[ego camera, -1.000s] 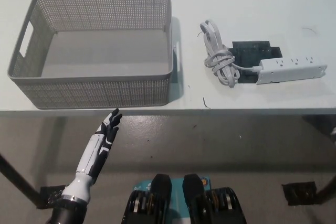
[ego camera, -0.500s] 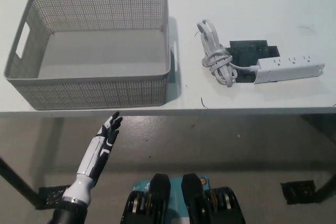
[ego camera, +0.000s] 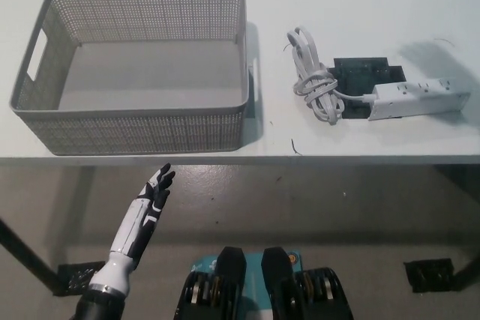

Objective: Use the right hand to pick up a power strip and put it into a container on the left side

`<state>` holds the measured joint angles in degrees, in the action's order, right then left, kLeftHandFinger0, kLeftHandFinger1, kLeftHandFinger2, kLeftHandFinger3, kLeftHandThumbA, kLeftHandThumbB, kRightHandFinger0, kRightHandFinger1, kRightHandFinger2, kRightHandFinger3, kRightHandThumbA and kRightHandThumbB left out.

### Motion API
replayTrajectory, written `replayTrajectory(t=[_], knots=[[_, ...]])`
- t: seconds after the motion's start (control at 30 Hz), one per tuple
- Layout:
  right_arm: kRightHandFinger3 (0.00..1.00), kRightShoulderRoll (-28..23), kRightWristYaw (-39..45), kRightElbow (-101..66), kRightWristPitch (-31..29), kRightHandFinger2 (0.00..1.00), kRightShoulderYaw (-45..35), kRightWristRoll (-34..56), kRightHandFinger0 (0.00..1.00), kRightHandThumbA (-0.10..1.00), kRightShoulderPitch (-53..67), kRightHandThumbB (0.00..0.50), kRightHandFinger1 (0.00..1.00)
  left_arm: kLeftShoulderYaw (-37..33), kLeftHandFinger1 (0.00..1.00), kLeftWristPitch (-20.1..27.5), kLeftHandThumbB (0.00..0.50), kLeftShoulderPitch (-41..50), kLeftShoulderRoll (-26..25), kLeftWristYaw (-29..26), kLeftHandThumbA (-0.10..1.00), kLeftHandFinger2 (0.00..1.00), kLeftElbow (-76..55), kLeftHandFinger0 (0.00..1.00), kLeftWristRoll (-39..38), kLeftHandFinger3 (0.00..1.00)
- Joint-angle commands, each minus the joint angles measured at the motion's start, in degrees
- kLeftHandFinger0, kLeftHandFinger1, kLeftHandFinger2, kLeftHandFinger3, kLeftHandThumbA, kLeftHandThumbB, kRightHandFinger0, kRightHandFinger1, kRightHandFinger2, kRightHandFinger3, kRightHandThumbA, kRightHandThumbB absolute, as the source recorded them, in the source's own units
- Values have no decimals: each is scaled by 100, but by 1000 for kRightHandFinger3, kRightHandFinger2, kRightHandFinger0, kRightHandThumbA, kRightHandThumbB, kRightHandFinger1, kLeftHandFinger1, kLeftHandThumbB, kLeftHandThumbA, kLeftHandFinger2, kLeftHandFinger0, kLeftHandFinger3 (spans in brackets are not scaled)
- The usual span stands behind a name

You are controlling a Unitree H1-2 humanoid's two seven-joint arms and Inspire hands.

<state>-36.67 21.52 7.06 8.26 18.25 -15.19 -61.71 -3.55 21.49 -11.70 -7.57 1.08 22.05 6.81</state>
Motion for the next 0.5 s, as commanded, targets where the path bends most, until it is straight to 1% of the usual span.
replayTrajectory(t=[0.0, 0.03, 0.1, 0.2, 0.27, 0.37, 0.47], knots=[[1000, -93, 2515, 1544, 479, 1000, 1446, -1115, 1000, 1000, -2019, 500, 1000, -50, 1000, 544, 177, -59, -81, -147, 1000, 1000, -276, 1000, 174, 1000], [1000, 23, 2390, 1665, 431, 1000, 1531, -1153, 1000, 1000, -1938, 500, 1000, -39, 1000, 544, 183, 4, -85, -154, 1000, 1000, -301, 1000, 166, 1000], [1000, 105, 2291, 1744, 454, 1000, 1653, -1204, 1000, 1000, -1906, 500, 1000, -24, 1000, 544, 180, 34, -92, -156, 1000, 1000, -320, 1000, 155, 1000], [1000, 277, 2352, 1824, 771, 1000, 1942, -1320, 1000, 1000, -1886, 500, 1000, -24, 1000, 544, 184, 39, -80, -189, 1000, 1000, -292, 1000, 135, 1000], [1000, 481, 2314, 2183, 689, 1000, 2095, -1278, 1000, 1000, -1864, 480, 1000, -36, 1000, 544, 198, 31, -88, -168, 1000, 1000, -277, 1000, 154, 1000], [1000, 646, 2233, 2485, 734, 1000, 2234, -1353, 1000, 1000, -1854, 492, 1000, -23, 1000, 544, 202, 35, -83, -150, 1000, 1000, -274, 1000, 131, 1000], [1000, 885, 2181, 2994, 556, 1000, 2318, -1343, 1000, 1000, -1851, 500, 1000, 1, 1000, 544, 215, 73, -74, -152, 1000, 1000, -296, 1000, 85, 1000]])
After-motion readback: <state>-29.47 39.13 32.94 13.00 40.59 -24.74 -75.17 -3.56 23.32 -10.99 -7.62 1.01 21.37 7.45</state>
